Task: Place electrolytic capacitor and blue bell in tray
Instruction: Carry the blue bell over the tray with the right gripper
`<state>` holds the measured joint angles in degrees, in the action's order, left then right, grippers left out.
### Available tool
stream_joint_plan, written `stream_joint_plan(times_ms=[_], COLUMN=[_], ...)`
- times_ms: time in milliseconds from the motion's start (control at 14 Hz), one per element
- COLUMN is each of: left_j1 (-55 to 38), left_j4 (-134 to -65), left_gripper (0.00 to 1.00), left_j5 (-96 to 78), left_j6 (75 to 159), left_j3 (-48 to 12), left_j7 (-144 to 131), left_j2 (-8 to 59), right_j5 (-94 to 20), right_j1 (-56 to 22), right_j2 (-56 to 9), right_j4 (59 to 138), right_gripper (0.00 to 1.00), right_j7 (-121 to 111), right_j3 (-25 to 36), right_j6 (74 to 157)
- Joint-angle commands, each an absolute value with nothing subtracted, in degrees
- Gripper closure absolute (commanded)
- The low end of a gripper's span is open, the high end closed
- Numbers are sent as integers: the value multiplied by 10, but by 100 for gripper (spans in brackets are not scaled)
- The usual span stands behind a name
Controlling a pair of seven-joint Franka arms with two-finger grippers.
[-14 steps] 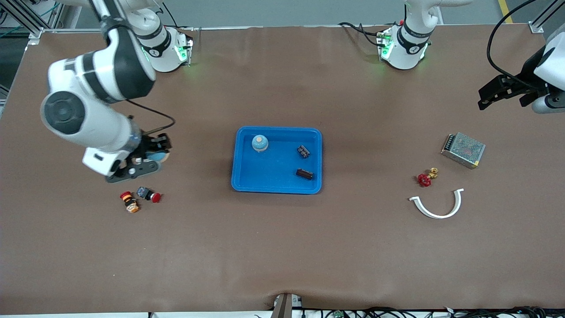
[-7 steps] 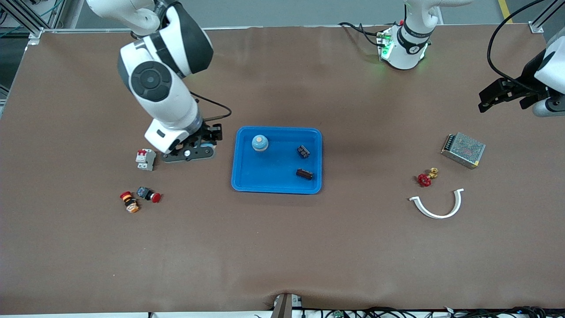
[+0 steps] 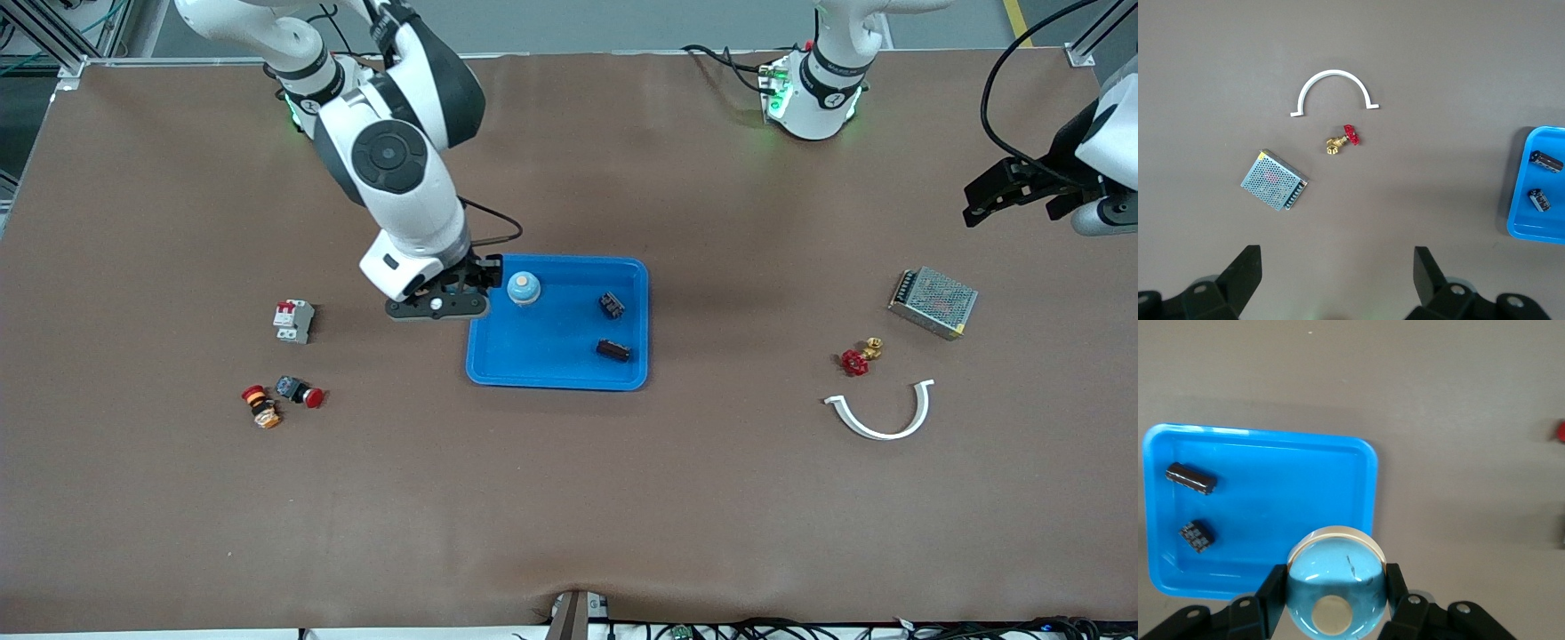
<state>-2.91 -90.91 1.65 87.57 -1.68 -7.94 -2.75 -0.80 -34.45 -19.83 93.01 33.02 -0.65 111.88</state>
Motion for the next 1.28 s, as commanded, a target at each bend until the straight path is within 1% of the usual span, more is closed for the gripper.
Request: stream_joint_plan(times_ms=[0,356,499,855,1069,1212], left_j1=[-30,-27,-27,-27,-28,-29], left_j4=[-908,-909,-910,-910,-910,-911], left_gripper=[0,0,0,0,0,0], left_j5=[8,8,8,8,8,8], left_j6=[880,876,876,876,876,876], left_j3=[-18,-18,-18,-18,-18,-18], left_j7=[-76,-70,-70,-70,-72,-73], left_j2=[-24,-26,-25,-26,-25,-25], right_j5=[-9,-8,-7,8,25,25], right_j1=[-360,-393,-395,-396,-388,-388], right_j2=[-216,-262,-277,-298,-304,-309], right_j4=[931,938,938,947,978,986], right_gripper=[56,56,56,56,56,56], right_j7=[357,405,407,403,399,399], right_j3=[1,1,1,3,3,3], right_j6=[1150,1228,1244,1261,1315,1329])
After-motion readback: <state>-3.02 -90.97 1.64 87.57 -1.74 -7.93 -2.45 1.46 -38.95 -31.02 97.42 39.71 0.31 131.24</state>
